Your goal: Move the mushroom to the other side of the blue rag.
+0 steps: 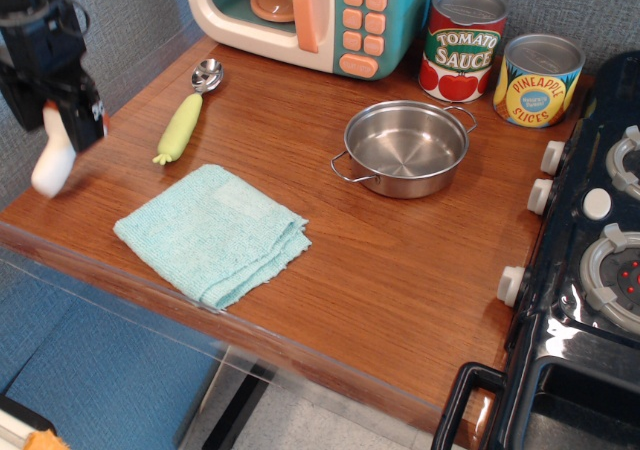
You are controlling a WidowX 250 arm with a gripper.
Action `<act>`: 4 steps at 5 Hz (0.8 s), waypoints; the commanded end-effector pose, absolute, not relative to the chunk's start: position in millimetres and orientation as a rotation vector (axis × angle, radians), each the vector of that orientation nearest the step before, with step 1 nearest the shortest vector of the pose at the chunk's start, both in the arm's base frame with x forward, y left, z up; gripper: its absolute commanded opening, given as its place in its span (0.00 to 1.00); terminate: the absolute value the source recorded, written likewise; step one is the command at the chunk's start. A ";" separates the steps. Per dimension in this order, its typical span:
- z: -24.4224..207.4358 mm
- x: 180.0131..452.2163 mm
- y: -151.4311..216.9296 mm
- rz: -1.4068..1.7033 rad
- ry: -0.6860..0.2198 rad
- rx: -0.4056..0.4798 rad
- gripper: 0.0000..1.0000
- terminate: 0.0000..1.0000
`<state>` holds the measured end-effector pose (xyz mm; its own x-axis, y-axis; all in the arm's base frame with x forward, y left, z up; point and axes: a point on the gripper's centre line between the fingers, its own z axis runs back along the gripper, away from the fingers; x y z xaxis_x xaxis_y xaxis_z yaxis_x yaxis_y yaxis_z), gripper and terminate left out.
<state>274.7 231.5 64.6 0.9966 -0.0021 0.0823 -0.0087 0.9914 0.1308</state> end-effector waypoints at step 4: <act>113.1 268.1 207.1 0.189 -0.093 0.236 1.00 0.00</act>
<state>272.9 204.6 94.3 0.9803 0.1850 0.0687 -0.1953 0.9597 0.2021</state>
